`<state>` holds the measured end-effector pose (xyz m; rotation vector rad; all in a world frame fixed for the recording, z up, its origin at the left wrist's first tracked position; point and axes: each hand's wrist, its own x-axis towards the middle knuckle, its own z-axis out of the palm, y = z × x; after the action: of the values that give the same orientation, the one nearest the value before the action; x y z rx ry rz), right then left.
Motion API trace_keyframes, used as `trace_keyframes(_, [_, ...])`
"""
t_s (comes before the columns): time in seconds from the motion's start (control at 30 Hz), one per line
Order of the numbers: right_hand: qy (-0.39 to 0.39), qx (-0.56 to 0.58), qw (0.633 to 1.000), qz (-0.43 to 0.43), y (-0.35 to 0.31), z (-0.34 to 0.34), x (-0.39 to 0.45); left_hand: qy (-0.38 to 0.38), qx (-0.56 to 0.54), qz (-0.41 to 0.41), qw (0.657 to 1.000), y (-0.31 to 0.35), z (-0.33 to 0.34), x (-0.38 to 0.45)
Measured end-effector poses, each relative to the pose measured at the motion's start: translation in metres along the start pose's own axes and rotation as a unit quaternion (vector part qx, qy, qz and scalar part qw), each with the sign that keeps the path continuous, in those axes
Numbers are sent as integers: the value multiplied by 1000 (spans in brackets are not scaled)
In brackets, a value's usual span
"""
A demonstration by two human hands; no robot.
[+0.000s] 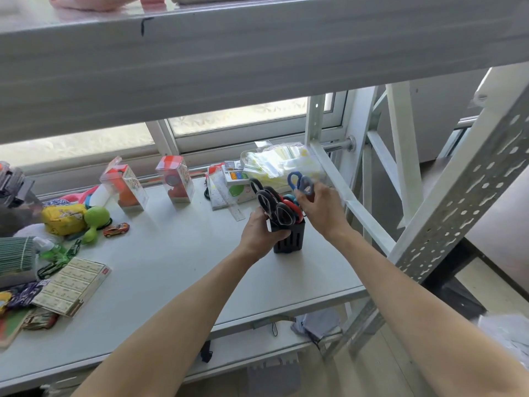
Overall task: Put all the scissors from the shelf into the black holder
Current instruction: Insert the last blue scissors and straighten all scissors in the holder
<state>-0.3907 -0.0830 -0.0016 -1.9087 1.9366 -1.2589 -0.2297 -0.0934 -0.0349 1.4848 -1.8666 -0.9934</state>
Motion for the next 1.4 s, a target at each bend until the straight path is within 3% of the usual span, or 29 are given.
trace_keyframes(0.23, [-140, -64, 987, 47, -1, -12, 6, -1, 6, 0, 1000, 1, 0, -1])
trace_keyframes(0.37, [-221, -32, 972, 68, 3, -20, 11, 20, 21, -6, 1000, 5, 0, -4])
trace_keyframes(0.5, [-283, 122, 947, 91, 3, -34, 16, 76, -24, 8, 997, 12, -1, -8])
trace_keyframes(0.63, [-370, 52, 927, 37, -1, -42, 20, 75, -74, 42, 994, 23, 0, -12])
trace_keyframes(0.8, [-363, -13, 932, 8, 1, -33, 20, 76, -97, 65, 990, 26, -2, -8])
trace_keyframes(0.93, [-276, -36, 960, -38, 6, -28, 12, 55, -125, 70, 988, 19, -16, 0])
trace_keyframes(1.1, [-189, -20, 980, -65, 8, -17, 0, -26, -113, 64, 991, 18, -31, 8])
trace_keyframes(1.27, [-212, -22, 976, -46, 4, -13, 6, -62, -83, 54, 993, 19, -36, 15])
trace_keyframes(1.4, [-289, 0, 957, -31, 0, -13, 13, -104, -75, 34, 991, 19, -42, 17])
